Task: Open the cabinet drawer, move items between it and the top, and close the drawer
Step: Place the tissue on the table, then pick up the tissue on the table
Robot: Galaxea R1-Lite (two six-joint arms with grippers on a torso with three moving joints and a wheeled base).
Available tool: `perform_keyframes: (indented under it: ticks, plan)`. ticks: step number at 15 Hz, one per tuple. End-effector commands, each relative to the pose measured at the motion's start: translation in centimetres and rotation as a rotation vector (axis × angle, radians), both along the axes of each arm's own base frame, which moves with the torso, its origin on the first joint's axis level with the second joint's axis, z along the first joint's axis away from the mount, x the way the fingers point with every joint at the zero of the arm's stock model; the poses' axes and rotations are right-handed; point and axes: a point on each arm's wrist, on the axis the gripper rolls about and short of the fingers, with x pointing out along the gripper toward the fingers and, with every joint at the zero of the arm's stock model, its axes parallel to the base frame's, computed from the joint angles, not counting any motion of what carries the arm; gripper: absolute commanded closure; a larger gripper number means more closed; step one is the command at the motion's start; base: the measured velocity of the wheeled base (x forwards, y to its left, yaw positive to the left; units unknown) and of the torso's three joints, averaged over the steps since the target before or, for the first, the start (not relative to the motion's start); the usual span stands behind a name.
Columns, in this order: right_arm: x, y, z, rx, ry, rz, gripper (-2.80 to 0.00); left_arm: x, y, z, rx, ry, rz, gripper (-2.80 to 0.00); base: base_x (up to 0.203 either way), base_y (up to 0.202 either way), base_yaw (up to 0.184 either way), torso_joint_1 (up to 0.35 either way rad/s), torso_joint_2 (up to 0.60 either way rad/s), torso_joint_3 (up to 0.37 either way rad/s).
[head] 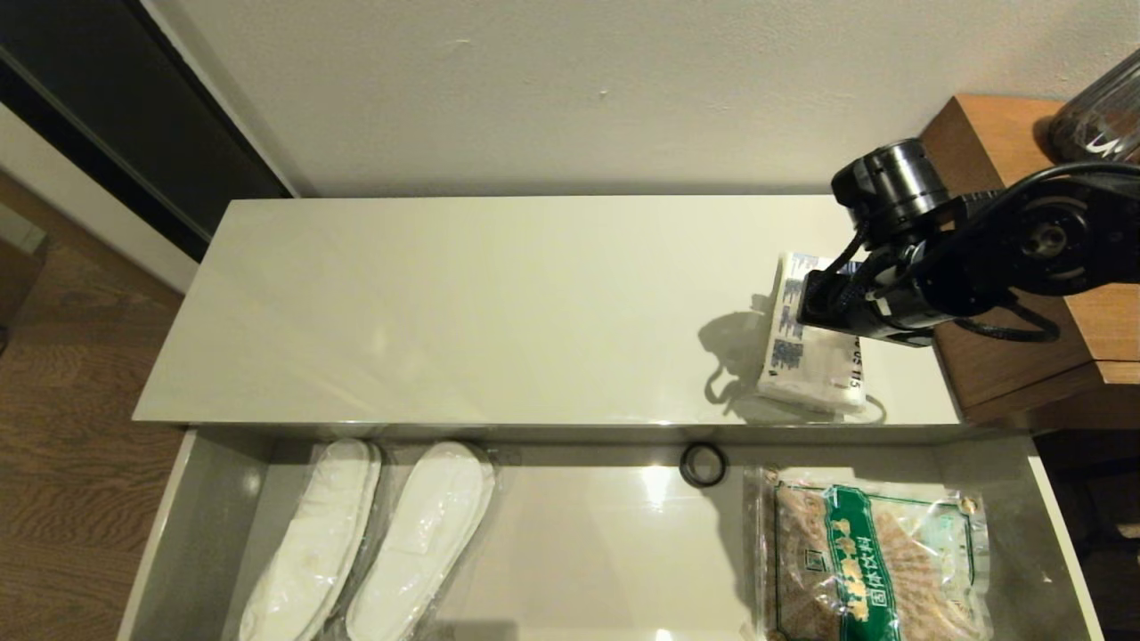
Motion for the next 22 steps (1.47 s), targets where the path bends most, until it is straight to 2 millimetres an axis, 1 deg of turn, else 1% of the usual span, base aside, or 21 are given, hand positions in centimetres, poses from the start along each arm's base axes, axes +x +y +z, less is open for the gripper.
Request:
perform_keyframes:
  ticks: [1, 2, 3, 7, 10, 13, 15, 18, 21, 22]
  plan:
    - [-2.4, -0.7, 2.0, 0.016, -0.036, 0.006, -2.8, 0.0, 0.0, 0.0, 0.001, 0.001, 0.0, 0.0, 0.0, 0.0, 0.0, 0.0, 0.0, 0.0]
    - [-3.6, -0.9, 2.4, 0.016, -0.031, 0.014, -2.8, 0.0, 0.0, 0.0, 0.0, 0.001, -0.001, 0.0, 0.0, 0.0, 0.0, 0.0, 0.0, 0.0]
    - [-5.1, -1.3, 3.1, 0.018, -0.035, 0.022, -2.8, 0.0, 0.0, 0.0, 0.0, 0.001, -0.002, 0.0, 0.0, 0.0, 0.0, 0.0, 0.0, 0.0]
    - [-13.3, -3.6, 4.8, 0.02, -0.03, 0.064, -2.8, 0.0, 0.0, 0.0, 0.001, 0.001, 0.001, 0.0, 0.0, 0.0, 0.0, 0.0, 0.0, 0.0]
    - [-19.0, -6.3, 5.1, 0.024, 0.029, 0.041, -2.8, 0.0, 0.0, 0.0, 0.0, 0.001, -0.002, 0.0, 0.0, 0.0, 0.0, 0.0, 0.0, 0.0]
    - [-23.6, -9.2, 5.6, 0.049, 0.044, -0.04, -2.8, 0.0, 0.0, 0.0, 0.0, 0.001, 0.001, 0.0, 0.0, 0.0, 0.0, 0.0, 0.0, 0.0]
    - [-26.5, -10.5, 5.8, 0.059, 0.062, -0.057, -2.8, 0.0, 0.0, 0.0, 0.001, 0.001, 0.0, 0.0, 0.0, 0.0, 0.0, 0.0, 0.0, 0.0]
    - [-29.7, -11.6, 5.7, 0.081, 0.073, -0.057, -2.8, 0.0, 0.0, 0.0, 0.001, 0.001, 0.001, 0.0, 0.0, 0.0, 0.0, 0.0, 0.0, 0.0]
    - [-31.4, -12.0, 5.2, 0.125, 0.085, -0.035, -2.8, 0.0, 0.0, 0.0, 0.001, 0.001, 0.0, 0.0, 0.0, 0.0, 0.0, 0.0, 0.0, 0.0]
    - [-31.6, -12.1, 4.9, 0.137, 0.1, -0.029, -2.8, 0.0, 0.0, 0.0, 0.001, 0.001, 0.0, 0.0, 0.0, 0.0, 0.0, 0.0, 0.0, 0.0]
